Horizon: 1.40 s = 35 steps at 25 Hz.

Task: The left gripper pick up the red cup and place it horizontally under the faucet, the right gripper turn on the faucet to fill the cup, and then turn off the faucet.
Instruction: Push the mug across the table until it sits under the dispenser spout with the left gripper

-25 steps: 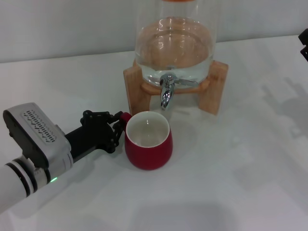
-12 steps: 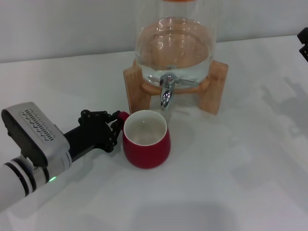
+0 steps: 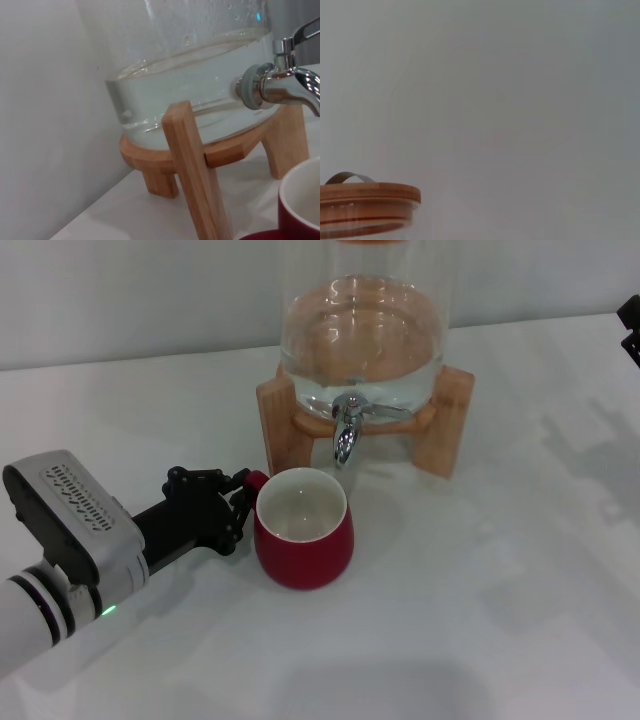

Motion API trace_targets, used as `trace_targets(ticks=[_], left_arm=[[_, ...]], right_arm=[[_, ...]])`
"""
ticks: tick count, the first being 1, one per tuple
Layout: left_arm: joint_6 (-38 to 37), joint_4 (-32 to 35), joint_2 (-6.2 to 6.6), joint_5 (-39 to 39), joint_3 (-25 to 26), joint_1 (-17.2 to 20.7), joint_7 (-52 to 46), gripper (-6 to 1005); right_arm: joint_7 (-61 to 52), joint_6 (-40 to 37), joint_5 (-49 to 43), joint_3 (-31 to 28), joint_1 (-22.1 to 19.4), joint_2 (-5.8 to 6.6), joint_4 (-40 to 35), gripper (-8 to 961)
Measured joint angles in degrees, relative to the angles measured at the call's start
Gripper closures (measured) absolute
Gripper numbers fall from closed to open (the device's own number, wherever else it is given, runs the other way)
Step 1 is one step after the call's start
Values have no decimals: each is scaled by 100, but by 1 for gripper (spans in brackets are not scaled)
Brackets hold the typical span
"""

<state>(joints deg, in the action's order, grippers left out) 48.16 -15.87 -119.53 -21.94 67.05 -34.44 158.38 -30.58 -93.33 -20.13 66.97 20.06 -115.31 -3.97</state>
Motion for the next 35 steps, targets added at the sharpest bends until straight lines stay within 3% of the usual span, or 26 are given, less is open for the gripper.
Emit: trace_targets(ticks=[21,35], left_arm=[[-225,-90,-8,-44,-37,19,2,890],[-220,-167,-11,-33,-101,25,1,808]], right_arm=[[-14,0,0,57,-2,0,-69,159],[-13,-16,0,53,-2,0,-69,160]])
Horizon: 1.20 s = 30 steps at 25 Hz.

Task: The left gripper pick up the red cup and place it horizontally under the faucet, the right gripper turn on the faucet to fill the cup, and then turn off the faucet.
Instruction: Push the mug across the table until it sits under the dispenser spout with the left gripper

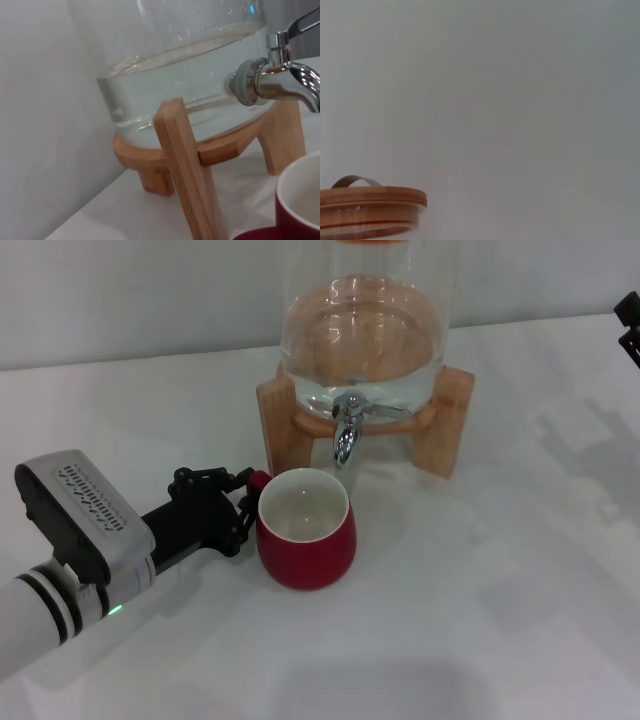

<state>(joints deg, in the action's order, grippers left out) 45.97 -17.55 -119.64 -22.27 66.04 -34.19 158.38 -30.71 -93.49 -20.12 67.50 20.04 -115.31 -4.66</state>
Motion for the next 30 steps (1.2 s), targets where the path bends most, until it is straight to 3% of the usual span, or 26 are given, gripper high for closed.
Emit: trace_targets(ticks=[8,21,30], left_arm=[[0,-4,2,4,-4,-24,1,789],[-252,-138,4,4,-4,-29,3,652],[-308,-274,11,5,23,-30,18,639]], right_arm=[[1,-2,0,18,0,0,0,160],[12,-11,0,68,0,0,1,160],[13,-36,0,70,0,0,1,159]])
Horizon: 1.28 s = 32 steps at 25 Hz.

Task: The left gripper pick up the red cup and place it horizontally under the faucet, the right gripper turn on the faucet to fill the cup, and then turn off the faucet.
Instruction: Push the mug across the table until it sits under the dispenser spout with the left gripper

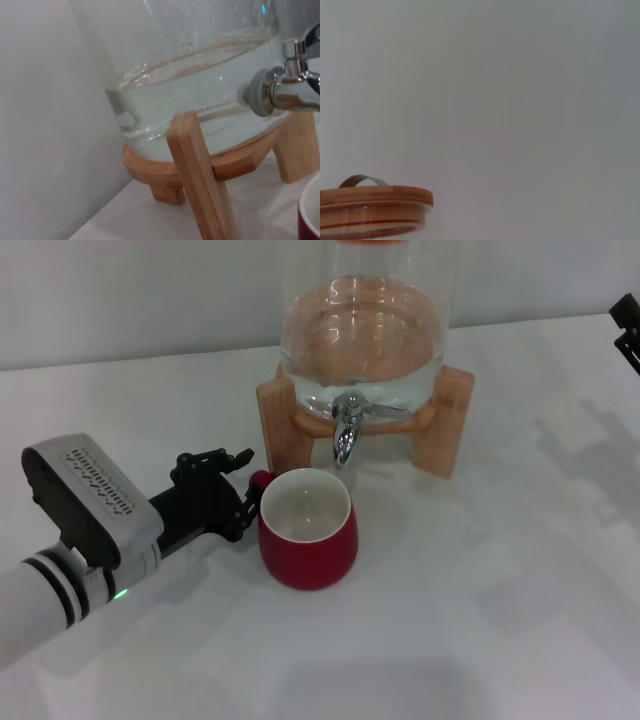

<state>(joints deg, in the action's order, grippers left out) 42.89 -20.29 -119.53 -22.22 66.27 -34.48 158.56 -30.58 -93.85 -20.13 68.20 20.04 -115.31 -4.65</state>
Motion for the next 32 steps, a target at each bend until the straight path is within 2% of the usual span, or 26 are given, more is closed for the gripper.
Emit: trace_targets(ticks=[32], left_arm=[[-194,-79,-10,70,16,17,-27,637]], right_arm=[[-36,-104,0,65,-5,0,-3,159]])
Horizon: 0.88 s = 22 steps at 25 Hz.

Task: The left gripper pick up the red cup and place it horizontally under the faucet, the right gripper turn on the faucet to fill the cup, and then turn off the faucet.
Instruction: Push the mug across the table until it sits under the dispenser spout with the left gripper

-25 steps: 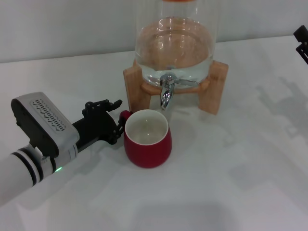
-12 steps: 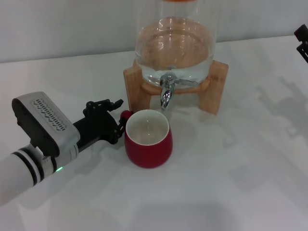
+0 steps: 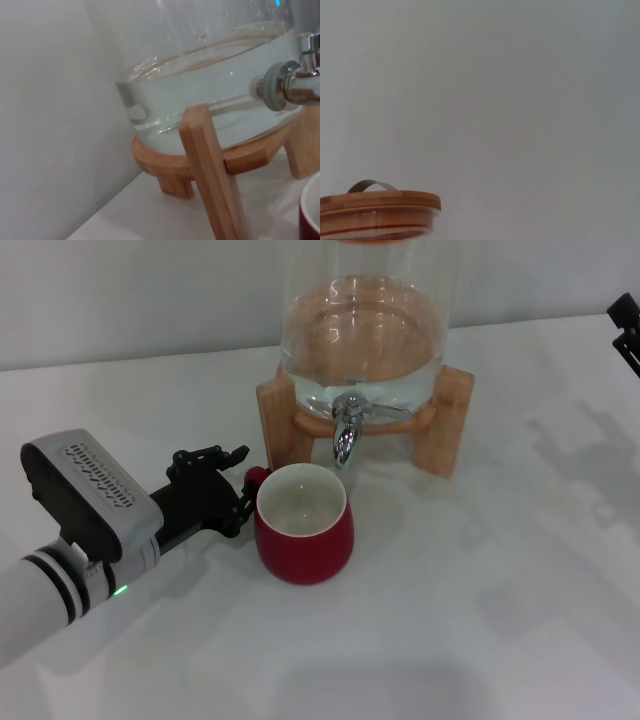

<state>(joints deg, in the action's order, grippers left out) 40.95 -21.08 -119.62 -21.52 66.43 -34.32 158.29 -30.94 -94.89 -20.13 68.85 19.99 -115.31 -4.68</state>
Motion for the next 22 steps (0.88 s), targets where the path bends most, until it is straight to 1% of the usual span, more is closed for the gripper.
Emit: trace_targets(ticks=[11,22], left_arm=[[-15,-12,1,8,-6,-13,-55,637],[-198,-224,0,-41,-35,-13,-43,634]], right_arm=[[0,4,0,15,-12,0,-41,160],[0,3,0,23,-22,0,-51,160]])
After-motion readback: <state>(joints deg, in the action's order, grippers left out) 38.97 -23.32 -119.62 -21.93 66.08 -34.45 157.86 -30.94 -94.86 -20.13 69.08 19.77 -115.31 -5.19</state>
